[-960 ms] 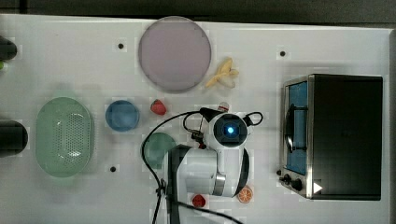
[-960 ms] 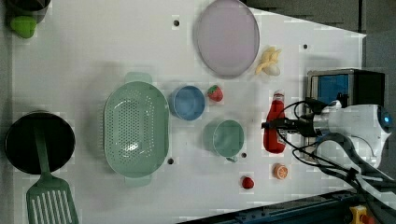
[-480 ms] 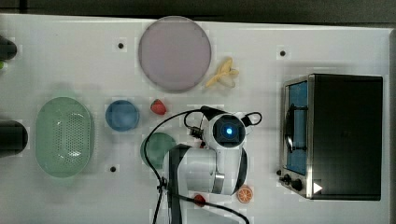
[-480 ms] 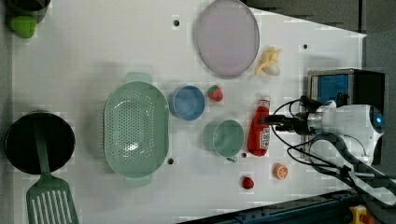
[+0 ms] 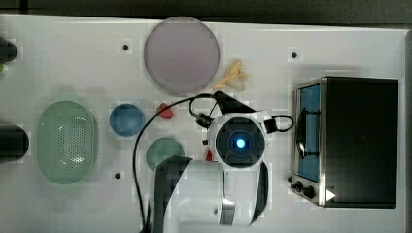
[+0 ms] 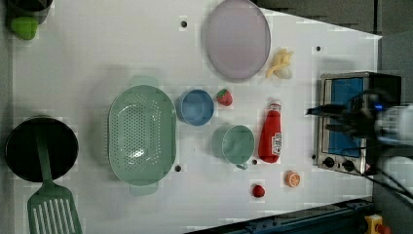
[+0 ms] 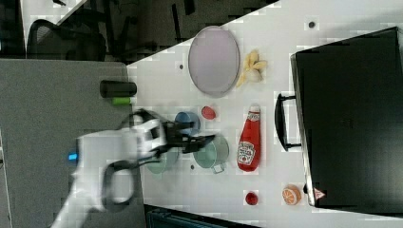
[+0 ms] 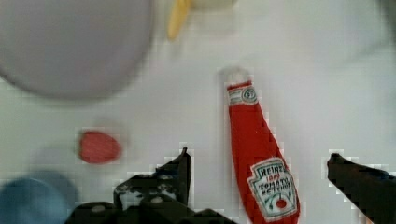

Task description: Pick ketchup from plate and place it on table.

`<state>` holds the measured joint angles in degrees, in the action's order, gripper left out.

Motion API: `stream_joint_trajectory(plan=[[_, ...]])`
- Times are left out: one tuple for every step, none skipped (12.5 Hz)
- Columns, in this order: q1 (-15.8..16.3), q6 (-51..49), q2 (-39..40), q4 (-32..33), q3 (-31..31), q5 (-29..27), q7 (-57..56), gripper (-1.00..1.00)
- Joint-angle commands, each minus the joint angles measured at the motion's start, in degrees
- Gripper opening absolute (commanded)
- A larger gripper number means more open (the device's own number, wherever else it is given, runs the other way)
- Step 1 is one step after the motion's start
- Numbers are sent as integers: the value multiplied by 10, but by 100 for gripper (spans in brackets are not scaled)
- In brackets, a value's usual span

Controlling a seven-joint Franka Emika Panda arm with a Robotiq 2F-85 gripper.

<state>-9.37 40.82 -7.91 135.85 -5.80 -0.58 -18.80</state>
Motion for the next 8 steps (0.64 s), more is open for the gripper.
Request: stream_joint_trajectory(plan=[[0, -113, -64, -75, 0, -4, 162, 100], [0, -162, -76, -100, 0, -4, 180, 100], [0, -198, -84, -129, -1, -3, 186, 100], [0, -241, -88, -153, -1, -2, 186, 100], [0, -291, -91, -172, -1, -2, 186, 100], [0, -323, -90, -186, -3, -2, 186, 100], [0, -342, -90, -193, -3, -2, 186, 100], [0, -336, -90, -197, -3, -2, 186, 100]])
